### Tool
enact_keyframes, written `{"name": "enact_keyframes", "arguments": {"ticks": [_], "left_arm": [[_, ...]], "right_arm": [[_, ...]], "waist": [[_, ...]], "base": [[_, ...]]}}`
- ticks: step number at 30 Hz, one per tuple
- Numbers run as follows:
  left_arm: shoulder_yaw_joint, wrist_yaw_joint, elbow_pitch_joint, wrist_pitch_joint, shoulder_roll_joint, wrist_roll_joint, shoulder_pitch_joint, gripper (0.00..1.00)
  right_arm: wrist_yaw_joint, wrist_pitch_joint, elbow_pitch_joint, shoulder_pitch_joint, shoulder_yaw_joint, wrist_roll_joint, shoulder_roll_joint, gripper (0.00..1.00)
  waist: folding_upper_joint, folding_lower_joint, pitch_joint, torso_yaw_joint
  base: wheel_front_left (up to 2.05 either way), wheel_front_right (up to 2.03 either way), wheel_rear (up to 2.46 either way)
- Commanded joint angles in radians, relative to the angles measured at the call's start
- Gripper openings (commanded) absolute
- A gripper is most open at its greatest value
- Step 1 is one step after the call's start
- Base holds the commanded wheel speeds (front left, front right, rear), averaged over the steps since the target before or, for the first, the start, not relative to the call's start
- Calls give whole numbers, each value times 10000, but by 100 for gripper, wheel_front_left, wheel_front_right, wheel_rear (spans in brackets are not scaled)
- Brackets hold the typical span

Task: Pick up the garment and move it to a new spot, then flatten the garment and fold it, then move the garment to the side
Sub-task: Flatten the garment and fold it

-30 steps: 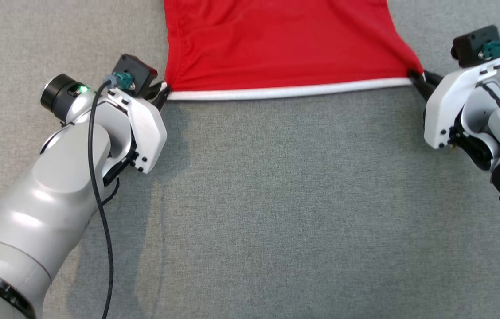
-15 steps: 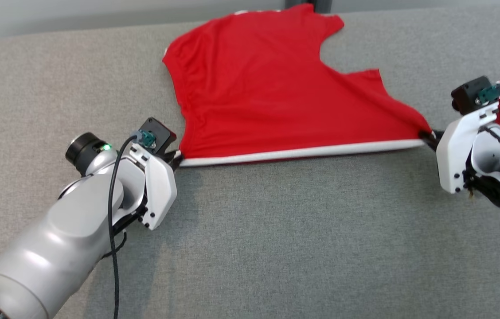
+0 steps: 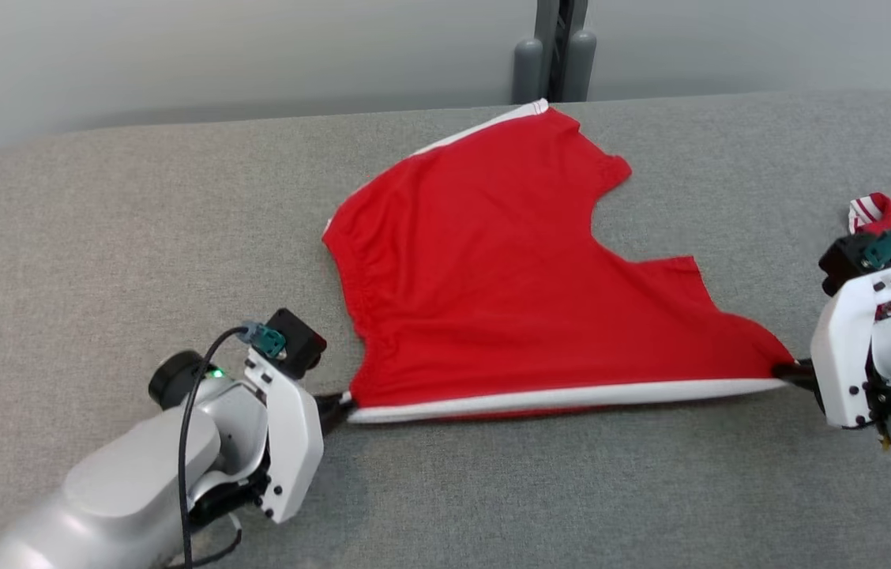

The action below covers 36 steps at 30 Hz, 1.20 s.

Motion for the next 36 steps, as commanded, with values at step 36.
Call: {"name": "enact_keyframes", "arguments": {"ticks": [36], "left_arm": [[1710,525,-5283,1499,1506,-6191,2607,0]], "right_arm": [[-67,2157,-2668,537,-1897,986,-2243,0]], "waist": [[-1,-1,28,1337]], "base": [[0,0,0]]}}
